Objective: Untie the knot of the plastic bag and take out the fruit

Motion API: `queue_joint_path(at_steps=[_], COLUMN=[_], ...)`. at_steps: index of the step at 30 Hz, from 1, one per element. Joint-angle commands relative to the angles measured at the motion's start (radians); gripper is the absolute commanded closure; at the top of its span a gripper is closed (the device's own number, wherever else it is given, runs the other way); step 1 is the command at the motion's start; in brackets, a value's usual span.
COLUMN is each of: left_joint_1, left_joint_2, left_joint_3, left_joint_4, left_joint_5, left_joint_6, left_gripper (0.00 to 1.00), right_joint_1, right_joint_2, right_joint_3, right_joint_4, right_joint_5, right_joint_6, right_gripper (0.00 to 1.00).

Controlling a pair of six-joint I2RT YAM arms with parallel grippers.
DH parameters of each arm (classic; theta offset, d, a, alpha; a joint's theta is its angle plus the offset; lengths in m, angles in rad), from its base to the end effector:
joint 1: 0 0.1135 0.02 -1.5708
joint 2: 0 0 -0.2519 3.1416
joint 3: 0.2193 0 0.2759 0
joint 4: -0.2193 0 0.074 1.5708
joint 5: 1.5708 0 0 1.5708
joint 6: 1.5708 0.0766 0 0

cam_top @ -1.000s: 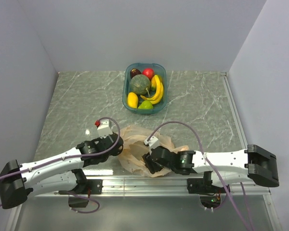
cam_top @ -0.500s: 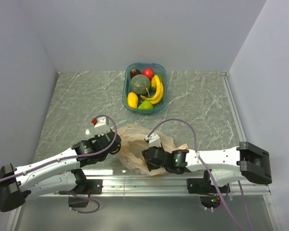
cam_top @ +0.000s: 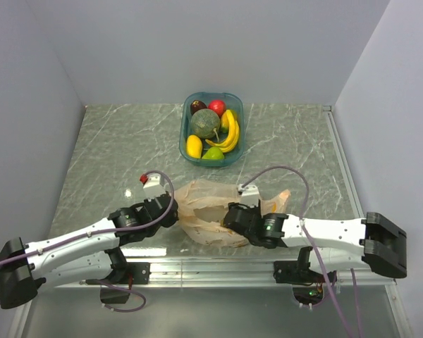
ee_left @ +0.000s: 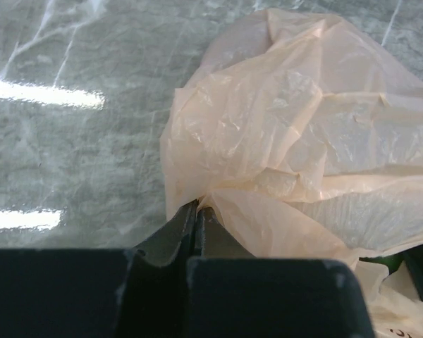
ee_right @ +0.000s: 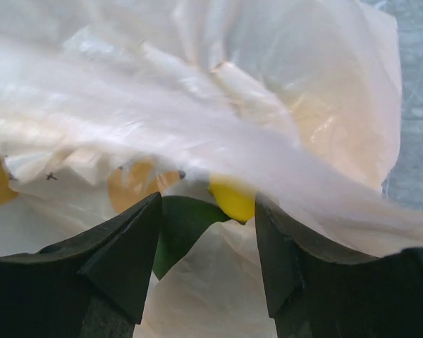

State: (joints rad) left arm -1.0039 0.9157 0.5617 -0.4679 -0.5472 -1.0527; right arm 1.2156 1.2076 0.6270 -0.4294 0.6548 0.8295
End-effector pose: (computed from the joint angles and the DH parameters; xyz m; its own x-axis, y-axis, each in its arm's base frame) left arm 0.1597 -0.1767 0.1741 -0.6554 -0.3520 -0.6682 -0.0791 0.9119 -0.4028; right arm 0.1343 0.2278 0.1373 -0.6643 -0.1087 -0.7395 -0.2089 0.9770 0.0441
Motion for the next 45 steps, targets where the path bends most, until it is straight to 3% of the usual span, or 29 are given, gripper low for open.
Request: queue_joint_path(at_steps=[1,5,14,16,17,19,20,21,23,24,27,31,35,40,45], left_joint_1=[-0.004,-0.006,-0.012,-0.012,-0.012,-0.016,-0.019,-0.022,-0.024,-0.024,-0.025,-0.041,-0.120,-0.219,-0.263], left_joint_2=[-0.023,-0.070,-0.078,-0.071,-0.067,-0.077,-0.095,-0.107,-0.147,-0.159,-0.186,-0.152,0.003,0.182,0.337], left_joint_3=[-0.011,-0.052,-0.051,-0.030,-0.001,0.055,0.073,0.090,0.137,0.153,0.202,0.256,0.280,0.271,0.267], left_joint_4=[-0.046,0.041,0.097,0.083,0.078,0.051,0.043,0.034,0.022,0.021,0.038,0.126,0.248,0.423,0.457], left_joint_5=[-0.048,0.021,0.073,0.075,0.076,0.064,0.056,0.047,0.026,0.023,0.030,0.150,0.297,0.348,0.378], left_joint_6=[-0.053,0.015,0.079,0.091,0.108,0.128,0.149,0.158,0.198,0.213,0.286,0.393,0.502,0.583,0.615], left_gripper=[0.99,0.99,0.99,0.87,0.73,0.57,0.38,0.29,0.13,0.11,0.12,0.18,0.28,0.40,0.49], right_joint_1=[-0.054,-0.163,-0.162,-0.137,-0.133,-0.126,-0.126,-0.125,-0.125,-0.125,-0.126,-0.125,-0.128,-0.136,-0.194], right_joint_2=[-0.083,-0.155,-0.094,-0.103,-0.123,-0.140,-0.154,-0.158,-0.164,-0.163,-0.160,-0.174,-0.177,-0.168,-0.168], right_joint_3=[-0.088,-0.171,-0.170,-0.158,-0.145,-0.124,-0.098,-0.086,-0.064,-0.049,-0.035,-0.033,-0.030,-0.032,-0.050], right_joint_4=[0.027,0.046,0.026,0.050,0.069,0.070,0.063,0.060,0.049,0.041,0.035,0.047,0.055,0.054,0.037], right_joint_5=[0.019,-0.060,-0.153,-0.156,-0.162,-0.159,-0.150,-0.146,-0.129,-0.116,-0.101,-0.098,-0.090,-0.081,-0.080], right_joint_6=[0.088,0.131,0.108,0.071,0.041,0.022,0.005,-0.001,-0.009,-0.013,-0.013,-0.023,-0.029,-0.013,0.026], right_gripper=[0.39,0.39,0.24,0.23,0.23,0.24,0.24,0.24,0.24,0.24,0.25,0.27,0.27,0.29,0.31])
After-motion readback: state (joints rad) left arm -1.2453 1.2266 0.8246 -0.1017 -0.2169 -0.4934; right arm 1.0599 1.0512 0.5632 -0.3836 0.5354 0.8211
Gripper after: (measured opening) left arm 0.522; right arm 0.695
